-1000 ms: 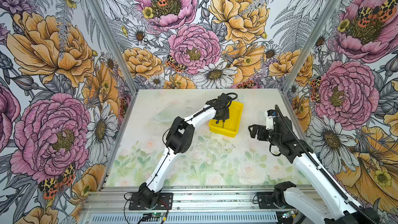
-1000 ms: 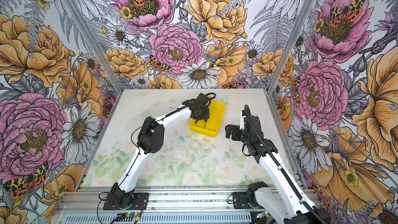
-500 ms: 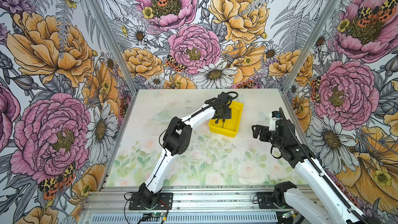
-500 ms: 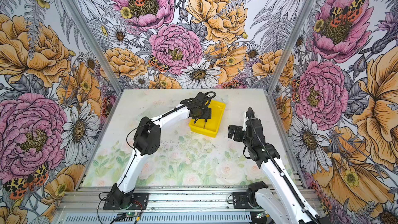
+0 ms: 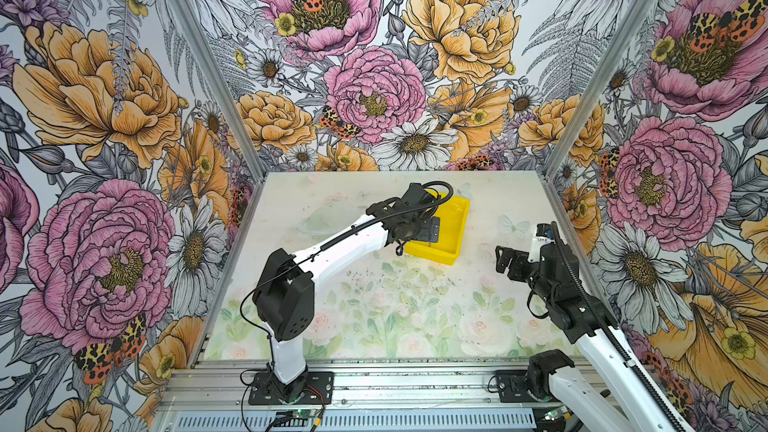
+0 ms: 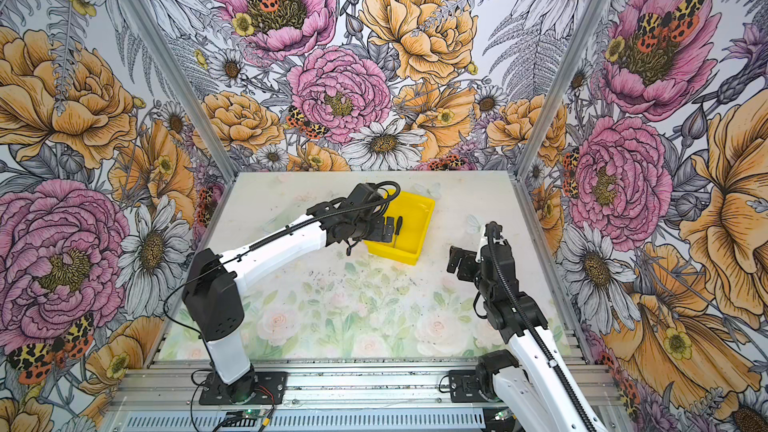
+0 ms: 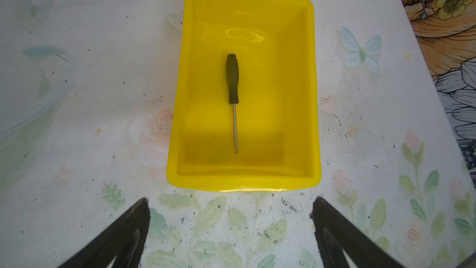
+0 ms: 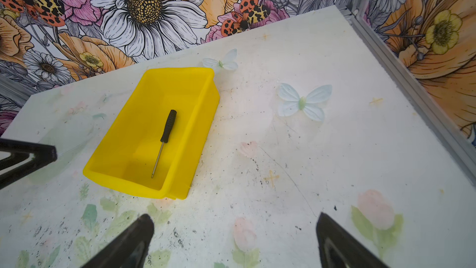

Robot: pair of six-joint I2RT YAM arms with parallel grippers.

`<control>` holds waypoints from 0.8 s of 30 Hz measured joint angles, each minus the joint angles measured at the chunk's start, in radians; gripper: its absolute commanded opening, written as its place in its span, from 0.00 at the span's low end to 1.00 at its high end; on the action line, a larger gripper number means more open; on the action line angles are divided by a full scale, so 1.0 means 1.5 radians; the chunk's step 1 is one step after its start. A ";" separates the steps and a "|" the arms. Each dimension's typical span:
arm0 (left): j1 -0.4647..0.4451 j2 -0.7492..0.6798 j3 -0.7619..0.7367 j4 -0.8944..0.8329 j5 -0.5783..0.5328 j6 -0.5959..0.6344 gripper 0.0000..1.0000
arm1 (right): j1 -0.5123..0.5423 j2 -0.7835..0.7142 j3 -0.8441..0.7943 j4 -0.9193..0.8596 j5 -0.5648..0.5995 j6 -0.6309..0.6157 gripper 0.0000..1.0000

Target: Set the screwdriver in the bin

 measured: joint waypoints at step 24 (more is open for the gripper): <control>0.289 -0.562 -0.627 0.216 -0.118 0.177 0.99 | -0.003 -0.123 -0.133 0.062 0.176 -0.080 0.99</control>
